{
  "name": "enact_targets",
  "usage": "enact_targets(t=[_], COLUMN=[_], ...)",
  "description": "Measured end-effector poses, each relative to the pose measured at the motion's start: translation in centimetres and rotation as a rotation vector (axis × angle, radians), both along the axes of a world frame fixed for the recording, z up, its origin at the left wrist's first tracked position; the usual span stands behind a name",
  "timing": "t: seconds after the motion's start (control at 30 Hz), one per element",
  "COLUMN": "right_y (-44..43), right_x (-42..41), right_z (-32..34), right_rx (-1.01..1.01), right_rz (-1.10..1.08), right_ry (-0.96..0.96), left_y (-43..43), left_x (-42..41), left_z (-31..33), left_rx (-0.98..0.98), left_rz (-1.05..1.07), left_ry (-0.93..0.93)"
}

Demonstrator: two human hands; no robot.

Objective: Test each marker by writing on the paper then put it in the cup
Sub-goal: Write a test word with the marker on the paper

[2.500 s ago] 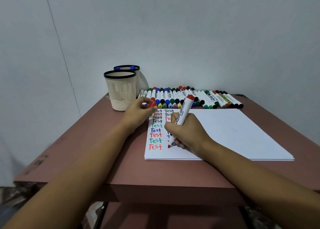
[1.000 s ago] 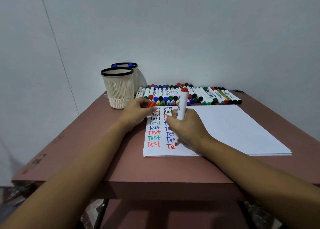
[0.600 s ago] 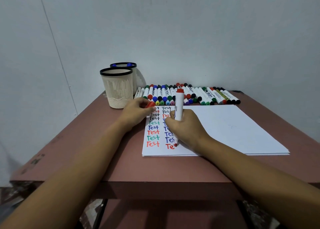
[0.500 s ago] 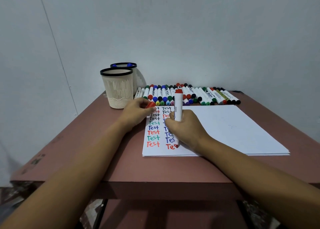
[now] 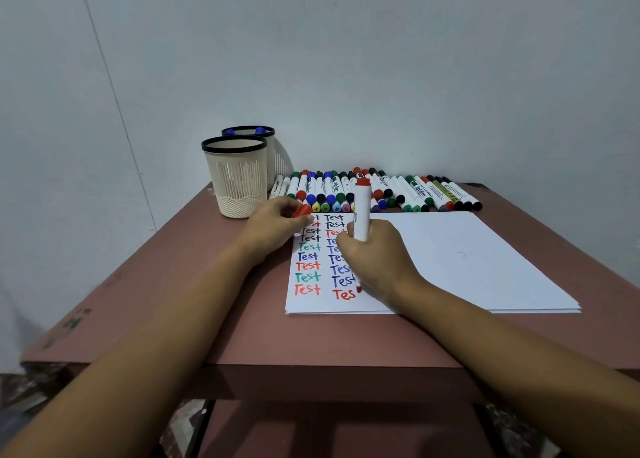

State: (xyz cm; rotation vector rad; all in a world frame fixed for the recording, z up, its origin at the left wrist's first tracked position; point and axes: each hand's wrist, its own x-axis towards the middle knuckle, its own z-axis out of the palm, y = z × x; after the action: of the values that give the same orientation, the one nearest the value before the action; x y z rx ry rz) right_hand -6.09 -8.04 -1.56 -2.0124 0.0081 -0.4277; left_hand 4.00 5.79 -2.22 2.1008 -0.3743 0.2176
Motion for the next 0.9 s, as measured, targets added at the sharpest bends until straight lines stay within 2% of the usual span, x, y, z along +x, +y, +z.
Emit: enact_targets(t=[0.13,0.33,0.57,0.9], right_y=[0.1,0.0,0.0,-0.9], right_x=[0.0,0.3,0.1,0.1], right_z=[-0.1,0.1,0.1,1.3], right_rx=[-0.022,0.098,-0.025,0.468], right_rz=[0.057,0.006,-0.006,-0.062], right_ry=[0.073,0.039,0.037,-0.129], left_y=[0.0,0.0,-0.1,0.0], left_x=[-0.1,-0.1,-0.1,-0.6], left_z=[0.0,0.0,0.0,0.4], left_rx=[0.007,0.016,-0.007,-0.102], left_rz=[0.004,-0.006,-0.009,-0.065], left_ry=[-0.015,-0.021,-0.012,-0.021])
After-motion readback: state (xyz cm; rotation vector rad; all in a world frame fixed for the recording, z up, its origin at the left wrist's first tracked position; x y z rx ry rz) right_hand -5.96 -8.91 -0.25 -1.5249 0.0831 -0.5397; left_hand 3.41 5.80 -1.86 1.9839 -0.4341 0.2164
